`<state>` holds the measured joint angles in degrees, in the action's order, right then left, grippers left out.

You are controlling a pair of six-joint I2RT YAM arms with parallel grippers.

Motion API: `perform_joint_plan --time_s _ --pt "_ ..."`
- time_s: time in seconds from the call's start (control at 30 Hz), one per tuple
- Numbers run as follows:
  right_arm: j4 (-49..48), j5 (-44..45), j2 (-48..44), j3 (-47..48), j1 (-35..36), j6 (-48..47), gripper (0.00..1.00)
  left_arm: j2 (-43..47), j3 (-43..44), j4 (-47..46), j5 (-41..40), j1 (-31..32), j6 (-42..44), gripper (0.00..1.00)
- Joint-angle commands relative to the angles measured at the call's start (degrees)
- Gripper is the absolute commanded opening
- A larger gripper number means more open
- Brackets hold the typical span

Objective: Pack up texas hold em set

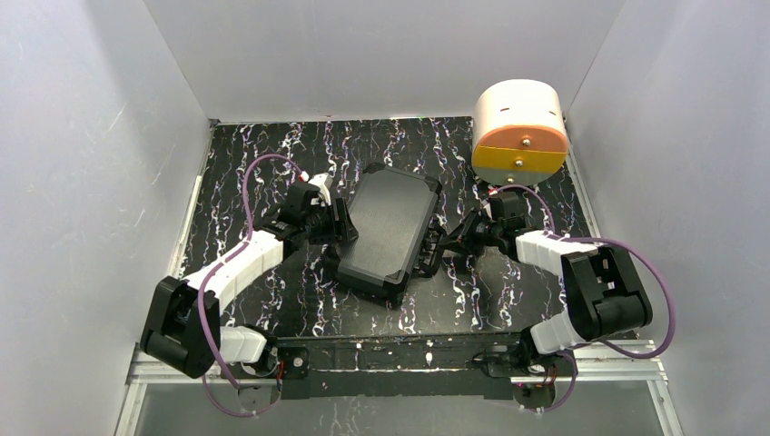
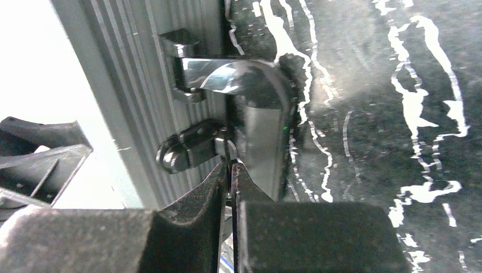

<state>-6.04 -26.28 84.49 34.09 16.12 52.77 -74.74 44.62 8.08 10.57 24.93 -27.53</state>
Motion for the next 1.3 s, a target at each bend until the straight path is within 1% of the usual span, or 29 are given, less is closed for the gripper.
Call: perform_joint_plan --time_s 0.0,0.1,0.27,0.37,0.5,0.67,0.93,0.97,1.07,1.13,1.17,1.2,1.27 --pt "-1.6 -3.4 -3.3 2.8 0.1 1.8 0.16 -2.1 -3.1 4.5 5.6 2.1 -0.2 0.59" --pt "-2.6 -4.6 -3.7 3.2 0.2 2.9 0.21 -2.2 -3.4 4.2 5.6 2.1 -0.2 0.59" --pt "-7.4 -7.6 -2.0 3.0 0.1 4.1 0.35 -2.4 -3.4 4.1 5.9 2.1 -0.2 0.58" --pt "-10.0 -9.8 -0.3 2.9 0.1 4.8 0.38 -2.3 -3.4 4.2 6.1 2.1 -0.1 0.58" --pt "-16.4 -12.2 1.0 1.3 0.3 7.6 0.41 -2.7 -3.1 4.6 6.1 2.1 0.3 0.58" --pt "-17.0 -12.7 1.3 1.4 0.8 7.6 0.46 -3.1 -3.0 4.7 6.0 2.1 0.3 0.58" --pt "-17.5 -13.2 2.9 1.8 1.5 7.7 0.48 -3.7 -2.8 4.7 6.1 2.1 0.3 0.57" --pt "-16.2 -12.3 2.5 2.0 1.5 6.6 0.48 -3.5 -2.8 4.7 6.1 2.1 0.3 0.57" --pt "-7.7 -6.8 -0.9 3.9 1.5 1.3 0.49 -3.3 -2.9 4.7 6.0 2.1 0.3 0.57" --pt "-1.3 -1.1 -3.6 4.4 1.4 -1.5 0.56 -3.2 -3.1 4.7 6.0 2.1 0.3 0.57" --pt "0.8 1.5 -5.0 3.8 1.3 -2.0 0.63 -3.3 -3.1 4.7 6.0 2.1 0.3 0.57" --pt "2.0 4.2 -6.3 2.8 1.2 -2.0 0.7 -3.3 -3.2 4.7 5.9 2.1 0.3 0.57" --pt "1.9 6.9 -8.1 -0.3 0.7 -0.9 0.8 -3.5 -3.1 4.7 5.7 2.1 0.4 0.57"
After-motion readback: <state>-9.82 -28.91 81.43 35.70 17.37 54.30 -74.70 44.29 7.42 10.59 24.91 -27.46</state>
